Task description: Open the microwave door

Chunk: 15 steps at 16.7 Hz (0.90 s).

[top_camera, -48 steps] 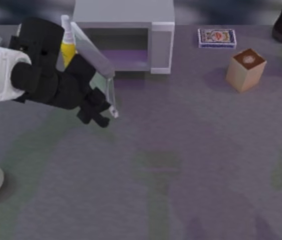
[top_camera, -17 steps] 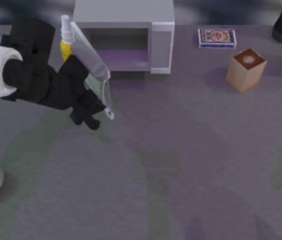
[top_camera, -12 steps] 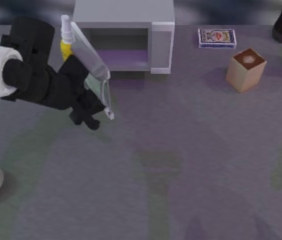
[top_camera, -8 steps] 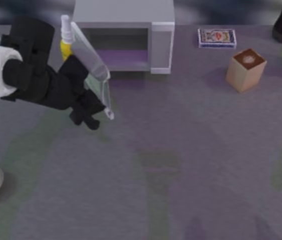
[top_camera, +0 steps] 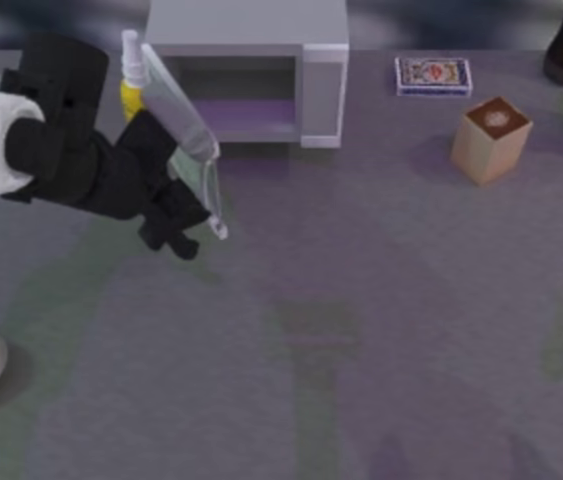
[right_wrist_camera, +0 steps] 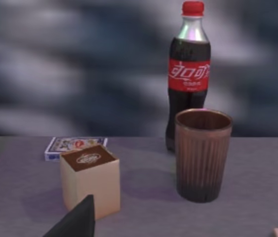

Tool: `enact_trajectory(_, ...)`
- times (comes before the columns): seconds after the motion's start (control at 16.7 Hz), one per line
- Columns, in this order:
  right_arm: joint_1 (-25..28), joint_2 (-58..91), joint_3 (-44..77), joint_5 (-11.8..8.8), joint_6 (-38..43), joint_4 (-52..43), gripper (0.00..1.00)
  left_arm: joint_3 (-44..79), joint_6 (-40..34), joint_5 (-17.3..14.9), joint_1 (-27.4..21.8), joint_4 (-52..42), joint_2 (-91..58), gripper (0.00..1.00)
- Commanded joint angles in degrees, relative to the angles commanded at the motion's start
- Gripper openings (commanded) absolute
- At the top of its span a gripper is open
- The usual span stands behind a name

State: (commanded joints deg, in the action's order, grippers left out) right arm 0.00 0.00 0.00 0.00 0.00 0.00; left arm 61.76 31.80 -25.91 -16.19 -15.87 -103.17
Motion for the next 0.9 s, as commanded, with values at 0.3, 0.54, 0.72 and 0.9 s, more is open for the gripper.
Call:
enact_trajectory(0.3, 0.0, 0.0, 0.0, 0.0, 0.0, 0.0, 1.0, 0.1, 1.8, -1.2, 0.5, -1.2, -0.2, 0.0)
enact_trajectory(0.54, 0.0, 0.0, 0.0, 0.0, 0.0, 0.0, 1.0, 0.7, 4.6, -2.6, 1.7, -2.5, -0.2, 0.0)
enact_trajectory(0.72, 0.0, 0.0, 0.0, 0.0, 0.0, 0.0, 1.0, 0.7, 5.3, -2.9, 2.0, -2.9, -0.3, 0.0)
enact_trajectory(0.9, 0.0, 0.0, 0.0, 0.0, 0.0, 0.0, 1.0, 0.7, 5.3, -2.9, 2.0, -2.9, -0.3, 0.0)
